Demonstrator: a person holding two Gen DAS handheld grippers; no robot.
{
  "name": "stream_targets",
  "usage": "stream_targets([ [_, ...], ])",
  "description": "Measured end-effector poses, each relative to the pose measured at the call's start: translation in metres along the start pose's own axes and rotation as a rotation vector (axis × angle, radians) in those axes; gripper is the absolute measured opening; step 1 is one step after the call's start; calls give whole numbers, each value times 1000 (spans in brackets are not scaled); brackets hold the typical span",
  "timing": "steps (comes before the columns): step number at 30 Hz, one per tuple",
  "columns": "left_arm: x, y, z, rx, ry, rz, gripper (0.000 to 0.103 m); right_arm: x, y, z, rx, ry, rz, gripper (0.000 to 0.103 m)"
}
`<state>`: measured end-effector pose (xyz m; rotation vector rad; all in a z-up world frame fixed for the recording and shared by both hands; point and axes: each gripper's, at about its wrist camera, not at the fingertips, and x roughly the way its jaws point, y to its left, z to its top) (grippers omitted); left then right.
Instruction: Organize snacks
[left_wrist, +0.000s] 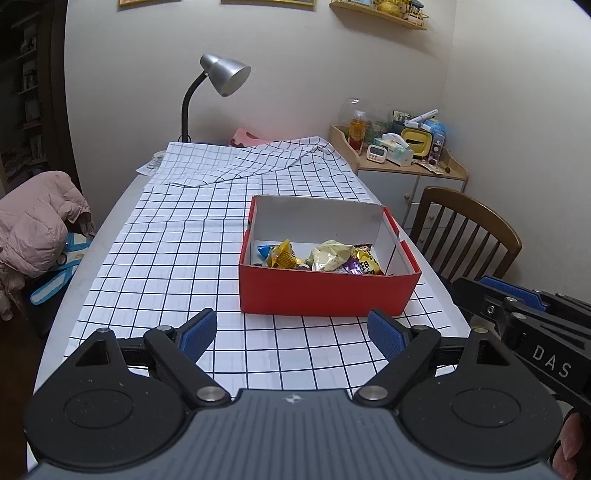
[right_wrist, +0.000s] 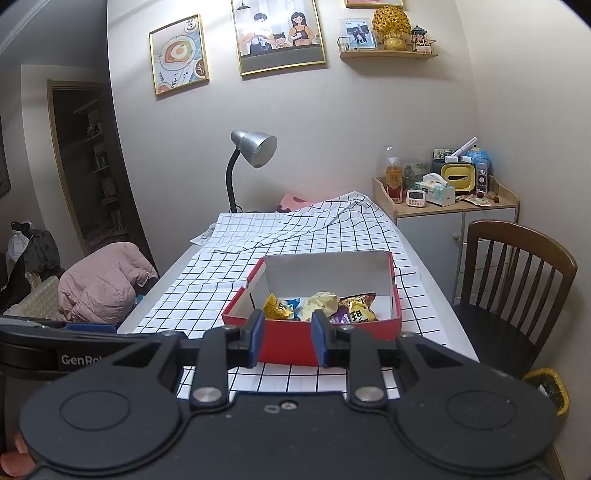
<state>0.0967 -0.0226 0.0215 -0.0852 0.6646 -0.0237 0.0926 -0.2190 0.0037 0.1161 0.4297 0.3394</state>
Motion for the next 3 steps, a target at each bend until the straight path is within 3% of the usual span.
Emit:
stream_targets([
  [3,1,0,2,-4,0,8,89,-1,0,0,1,-1,2,25],
])
